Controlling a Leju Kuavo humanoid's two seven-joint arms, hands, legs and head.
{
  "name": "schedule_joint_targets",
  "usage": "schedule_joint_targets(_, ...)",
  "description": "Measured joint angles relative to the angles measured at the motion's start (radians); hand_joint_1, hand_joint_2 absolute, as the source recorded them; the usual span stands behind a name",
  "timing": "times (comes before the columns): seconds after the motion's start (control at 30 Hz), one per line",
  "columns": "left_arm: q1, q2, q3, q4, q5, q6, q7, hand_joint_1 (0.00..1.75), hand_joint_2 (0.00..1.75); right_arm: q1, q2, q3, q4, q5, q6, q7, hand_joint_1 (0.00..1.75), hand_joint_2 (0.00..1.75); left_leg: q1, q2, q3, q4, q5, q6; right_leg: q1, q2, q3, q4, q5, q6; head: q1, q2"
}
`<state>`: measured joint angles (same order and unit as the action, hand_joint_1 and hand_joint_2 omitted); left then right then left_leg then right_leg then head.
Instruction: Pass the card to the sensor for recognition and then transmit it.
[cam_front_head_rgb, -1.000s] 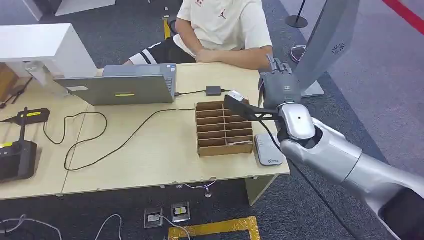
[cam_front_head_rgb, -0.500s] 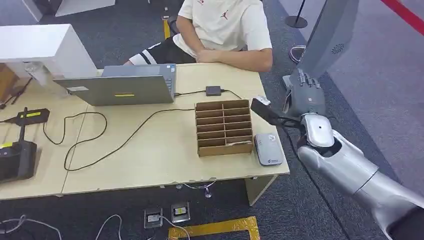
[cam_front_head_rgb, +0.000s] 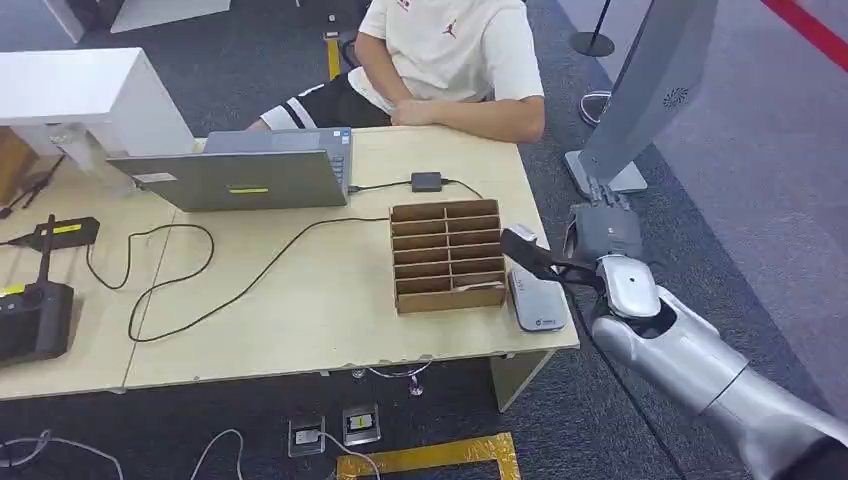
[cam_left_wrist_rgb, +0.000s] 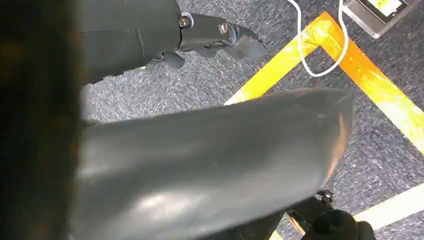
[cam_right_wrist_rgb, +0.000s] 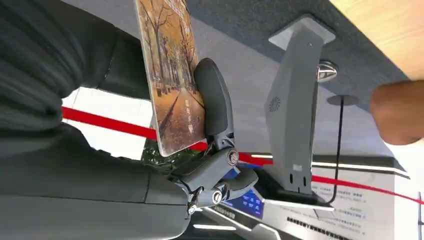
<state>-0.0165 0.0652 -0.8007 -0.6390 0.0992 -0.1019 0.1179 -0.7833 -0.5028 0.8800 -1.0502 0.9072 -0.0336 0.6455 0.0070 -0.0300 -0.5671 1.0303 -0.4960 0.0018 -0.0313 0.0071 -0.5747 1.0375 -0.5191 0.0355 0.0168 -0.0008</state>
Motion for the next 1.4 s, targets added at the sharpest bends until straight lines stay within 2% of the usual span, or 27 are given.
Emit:
schedule_joint_targets(0.07,-0.001,0.002,0.000,-0.002,0.003,0.000,0.000,0.00,0.00,0.002,0.008,0.004,0.000,-0.013,-0.001,0.000,1.68,1.75,0.000,0.000,0.000,0.000,0.000,0.000,0.000,0.000,0.000,0.000,0.000,0.000,0.000,0.000)
schedule_joint_targets(0.2,-0.001,0.006,-0.002,-0.009,0.000,0.000,0.000,0.00,0.00,0.002,0.032,0.021,0.005,-0.042,-0.016,0.000,1.68,1.75,0.000,0.000,0.000,0.000,0.000,0.000,0.000,0.000,0.000,0.000,0.000,0.000,0.000,0.000)
schedule_joint_targets(0.47,0.002,0.010,-0.002,-0.023,-0.010,0.000,0.000,0.00,0.00,0.001,0.082,0.068,0.045,-0.138,-0.086,0.000,1.73,1.75,0.000,0.000,0.000,0.000,0.000,0.000,0.000,0.000,0.000,0.000,0.000,0.000,0.000,0.000)
schedule_joint_targets(0.73,0.015,0.011,-0.002,-0.034,-0.013,0.000,0.005,0.00,0.00,0.000,0.124,0.106,0.119,-0.200,-0.125,0.000,1.69,1.75,0.000,0.000,0.000,0.000,0.000,0.000,0.000,0.000,0.000,0.000,0.000,0.000,0.000,0.000)
schedule_joint_targets(0.8,0.018,0.011,-0.002,-0.037,-0.014,0.000,0.006,0.00,0.00,0.000,0.131,0.114,0.137,-0.218,-0.139,0.000,1.75,1.75,0.000,0.000,0.000,0.000,0.000,0.000,0.000,0.000,0.000,0.000,0.000,0.000,0.000,0.000)
schedule_joint_targets(1.03,0.020,0.013,-0.002,-0.039,-0.023,0.000,0.012,0.00,0.00,-0.001,0.142,0.135,0.196,-0.248,-0.166,0.000,1.68,1.75,0.000,0.000,0.000,0.000,0.000,0.000,0.000,0.000,0.000,0.000,0.000,0.000,0.000,0.000)
schedule_joint_targets(1.4,0.025,0.015,-0.002,-0.046,-0.021,0.000,0.018,0.00,0.00,-0.001,0.140,0.152,0.269,-0.242,-0.206,0.000,1.71,1.75,0.000,0.001,0.000,0.000,0.000,0.000,0.000,0.000,0.000,0.000,0.000,0.000,0.000,0.000)
